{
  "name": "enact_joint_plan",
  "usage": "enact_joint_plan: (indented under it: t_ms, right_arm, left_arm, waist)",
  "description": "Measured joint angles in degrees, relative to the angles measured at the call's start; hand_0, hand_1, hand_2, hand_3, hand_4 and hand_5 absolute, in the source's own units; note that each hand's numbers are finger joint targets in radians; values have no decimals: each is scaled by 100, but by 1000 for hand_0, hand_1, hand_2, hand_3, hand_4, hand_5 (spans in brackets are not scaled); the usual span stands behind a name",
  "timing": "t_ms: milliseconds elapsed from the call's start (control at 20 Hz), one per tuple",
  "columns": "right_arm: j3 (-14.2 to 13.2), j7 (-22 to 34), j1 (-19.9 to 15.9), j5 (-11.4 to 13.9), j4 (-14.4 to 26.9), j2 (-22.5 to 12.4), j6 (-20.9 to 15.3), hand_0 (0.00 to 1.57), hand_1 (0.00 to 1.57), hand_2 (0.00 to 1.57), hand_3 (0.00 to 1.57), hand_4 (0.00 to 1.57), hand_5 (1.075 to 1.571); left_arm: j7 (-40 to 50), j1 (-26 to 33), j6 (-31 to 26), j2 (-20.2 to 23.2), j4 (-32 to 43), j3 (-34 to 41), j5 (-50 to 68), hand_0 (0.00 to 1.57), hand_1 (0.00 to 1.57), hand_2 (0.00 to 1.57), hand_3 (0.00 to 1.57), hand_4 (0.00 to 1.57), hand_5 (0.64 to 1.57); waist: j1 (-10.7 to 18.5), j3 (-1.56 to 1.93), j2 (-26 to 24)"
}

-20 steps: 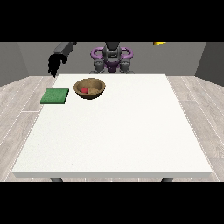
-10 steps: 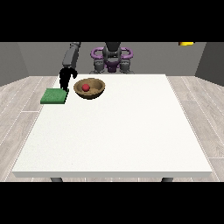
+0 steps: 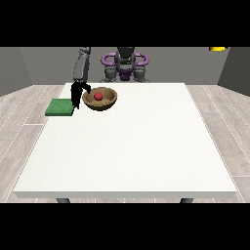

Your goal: Pick the cup and pour the ball into the bowl, then pick the bowl and place it on the pad

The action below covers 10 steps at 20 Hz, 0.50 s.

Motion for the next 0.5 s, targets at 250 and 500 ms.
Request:
enact_joint_plan:
  t_ms: [250, 500]
  right_arm:
    - [-34, -534, -1, -78, 166, -14, 227, 0, 0, 0, 0, 469, 1548]
    - [-12, -721, 58, -39, 74, 10, 119, 0, 0, 0, 0, 430, 1546]
  left_arm:
    - [78, 65, -134, 182, -243, 89, 240, 0, 0, 0, 0, 1013, 1539]
    - [100, 105, -233, 265, -378, 106, 362, 0, 0, 0, 0, 1020, 1538]
  waist:
    - [56, -127, 133]
    - [110, -192, 233]
